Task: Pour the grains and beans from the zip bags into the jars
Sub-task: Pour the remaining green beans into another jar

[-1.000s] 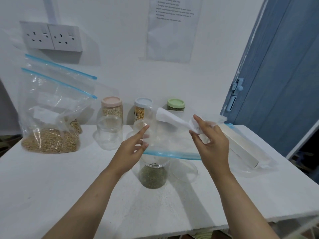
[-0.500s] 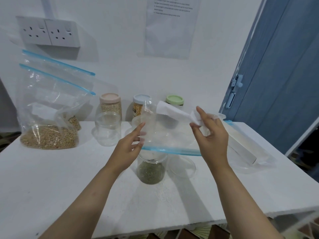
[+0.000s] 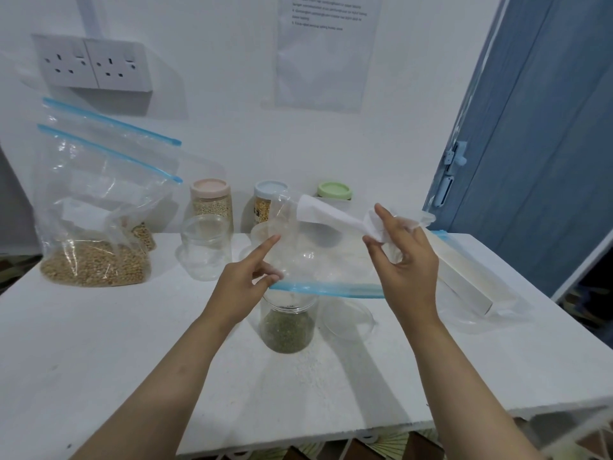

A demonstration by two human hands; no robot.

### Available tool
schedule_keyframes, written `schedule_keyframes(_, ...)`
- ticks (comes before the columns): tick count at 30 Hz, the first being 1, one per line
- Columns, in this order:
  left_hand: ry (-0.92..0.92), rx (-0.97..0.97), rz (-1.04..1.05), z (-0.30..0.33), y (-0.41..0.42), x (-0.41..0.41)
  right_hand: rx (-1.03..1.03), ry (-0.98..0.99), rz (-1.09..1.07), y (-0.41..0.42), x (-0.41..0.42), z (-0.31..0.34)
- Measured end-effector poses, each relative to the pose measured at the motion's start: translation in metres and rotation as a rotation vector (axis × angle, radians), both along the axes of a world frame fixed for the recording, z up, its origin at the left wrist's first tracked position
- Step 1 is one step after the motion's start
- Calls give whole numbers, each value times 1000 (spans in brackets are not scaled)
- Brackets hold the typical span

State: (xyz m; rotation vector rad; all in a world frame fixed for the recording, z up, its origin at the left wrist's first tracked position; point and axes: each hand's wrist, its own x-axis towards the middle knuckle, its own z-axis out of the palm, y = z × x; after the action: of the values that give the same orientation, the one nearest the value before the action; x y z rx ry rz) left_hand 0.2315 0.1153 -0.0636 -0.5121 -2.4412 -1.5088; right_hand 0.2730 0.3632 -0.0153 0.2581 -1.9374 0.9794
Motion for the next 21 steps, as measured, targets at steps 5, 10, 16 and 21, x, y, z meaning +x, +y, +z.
schedule_keyframes(5, 25, -25, 15, -3, 0, -1, -4, 2, -6, 1, 0, -2)
schedule_keyframes(10, 107, -10, -20, 0, 9, -7, -60, -36, -1, 3, 2, 0)
schedule_keyframes(16, 163, 129, -57, 23, 42, -16, -123, -97, 0, 23, 3, 3)
schedule_keyframes(21, 150, 260, -89, 32, 72, -16, -154, -187, -67, 58, 2, -5)
